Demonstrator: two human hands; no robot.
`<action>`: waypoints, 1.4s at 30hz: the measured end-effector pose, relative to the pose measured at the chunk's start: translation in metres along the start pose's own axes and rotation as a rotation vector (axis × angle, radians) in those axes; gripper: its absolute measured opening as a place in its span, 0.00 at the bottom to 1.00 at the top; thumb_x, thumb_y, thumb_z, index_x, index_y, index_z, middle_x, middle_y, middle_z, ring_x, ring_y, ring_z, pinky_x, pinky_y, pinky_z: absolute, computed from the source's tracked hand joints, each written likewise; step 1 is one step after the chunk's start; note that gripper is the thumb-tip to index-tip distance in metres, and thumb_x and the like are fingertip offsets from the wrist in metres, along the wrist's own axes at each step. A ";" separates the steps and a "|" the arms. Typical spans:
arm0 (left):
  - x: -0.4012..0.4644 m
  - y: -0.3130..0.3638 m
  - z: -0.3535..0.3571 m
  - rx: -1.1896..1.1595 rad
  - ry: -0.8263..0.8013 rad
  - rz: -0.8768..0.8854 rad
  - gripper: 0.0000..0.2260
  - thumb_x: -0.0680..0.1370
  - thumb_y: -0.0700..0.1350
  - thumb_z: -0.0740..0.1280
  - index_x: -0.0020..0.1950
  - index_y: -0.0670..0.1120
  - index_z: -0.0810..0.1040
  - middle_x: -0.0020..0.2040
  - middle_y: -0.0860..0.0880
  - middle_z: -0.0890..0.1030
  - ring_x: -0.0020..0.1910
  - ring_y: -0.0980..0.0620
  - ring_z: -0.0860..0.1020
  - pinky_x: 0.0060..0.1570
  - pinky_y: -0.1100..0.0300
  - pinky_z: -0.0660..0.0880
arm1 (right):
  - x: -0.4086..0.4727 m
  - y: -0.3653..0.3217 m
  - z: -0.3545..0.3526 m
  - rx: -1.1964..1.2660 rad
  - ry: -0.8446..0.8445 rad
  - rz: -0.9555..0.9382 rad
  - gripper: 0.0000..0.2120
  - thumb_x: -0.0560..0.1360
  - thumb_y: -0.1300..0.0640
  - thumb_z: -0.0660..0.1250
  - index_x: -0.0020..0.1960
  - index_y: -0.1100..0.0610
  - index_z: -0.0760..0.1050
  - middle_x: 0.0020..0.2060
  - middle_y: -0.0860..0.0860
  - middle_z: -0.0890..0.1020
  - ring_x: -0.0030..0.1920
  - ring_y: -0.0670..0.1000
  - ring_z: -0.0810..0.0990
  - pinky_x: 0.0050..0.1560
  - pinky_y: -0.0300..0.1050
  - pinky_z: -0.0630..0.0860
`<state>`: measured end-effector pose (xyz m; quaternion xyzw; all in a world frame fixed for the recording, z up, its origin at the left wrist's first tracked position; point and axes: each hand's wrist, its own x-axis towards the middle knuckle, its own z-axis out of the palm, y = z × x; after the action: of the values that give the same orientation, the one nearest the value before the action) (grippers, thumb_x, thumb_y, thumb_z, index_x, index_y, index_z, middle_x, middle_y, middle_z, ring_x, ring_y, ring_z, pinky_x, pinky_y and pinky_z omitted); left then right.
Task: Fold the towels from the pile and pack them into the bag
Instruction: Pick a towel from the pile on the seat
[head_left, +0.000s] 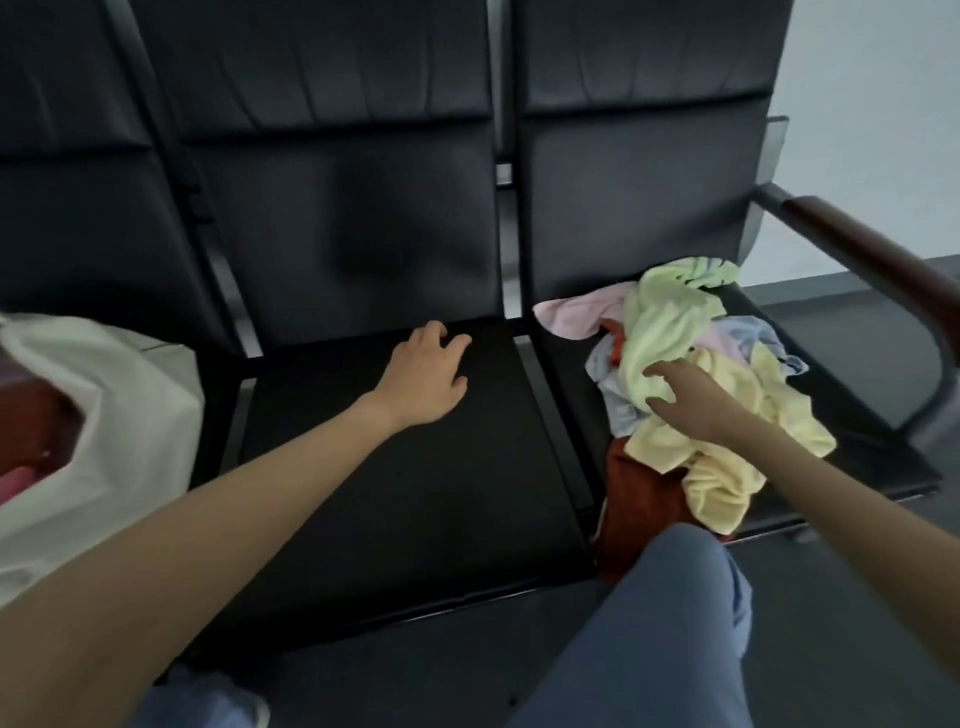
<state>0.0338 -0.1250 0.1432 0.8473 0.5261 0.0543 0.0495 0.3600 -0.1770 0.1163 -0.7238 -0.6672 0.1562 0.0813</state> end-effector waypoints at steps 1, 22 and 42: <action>0.011 0.018 0.007 -0.020 -0.025 0.019 0.26 0.80 0.50 0.62 0.76 0.47 0.61 0.70 0.41 0.63 0.68 0.42 0.65 0.66 0.49 0.67 | -0.003 0.017 0.001 0.011 0.024 0.048 0.23 0.75 0.60 0.66 0.68 0.63 0.68 0.62 0.63 0.73 0.64 0.63 0.70 0.62 0.51 0.66; 0.090 0.205 0.129 -0.455 -0.415 0.280 0.28 0.79 0.47 0.66 0.76 0.49 0.60 0.67 0.42 0.68 0.68 0.42 0.66 0.65 0.52 0.67 | -0.027 0.134 0.050 0.641 0.392 0.494 0.11 0.72 0.62 0.71 0.54 0.62 0.78 0.49 0.52 0.78 0.48 0.50 0.73 0.45 0.43 0.70; 0.022 0.112 -0.059 -0.910 0.175 0.198 0.14 0.80 0.47 0.65 0.66 0.49 0.76 0.57 0.55 0.81 0.56 0.58 0.78 0.57 0.61 0.76 | -0.048 -0.073 -0.086 1.476 0.111 -0.111 0.09 0.75 0.65 0.66 0.54 0.64 0.78 0.43 0.57 0.84 0.42 0.53 0.83 0.44 0.46 0.81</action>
<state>0.1341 -0.1526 0.2178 0.7777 0.3679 0.3548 0.3661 0.3171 -0.2095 0.2262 -0.4530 -0.4194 0.5227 0.5880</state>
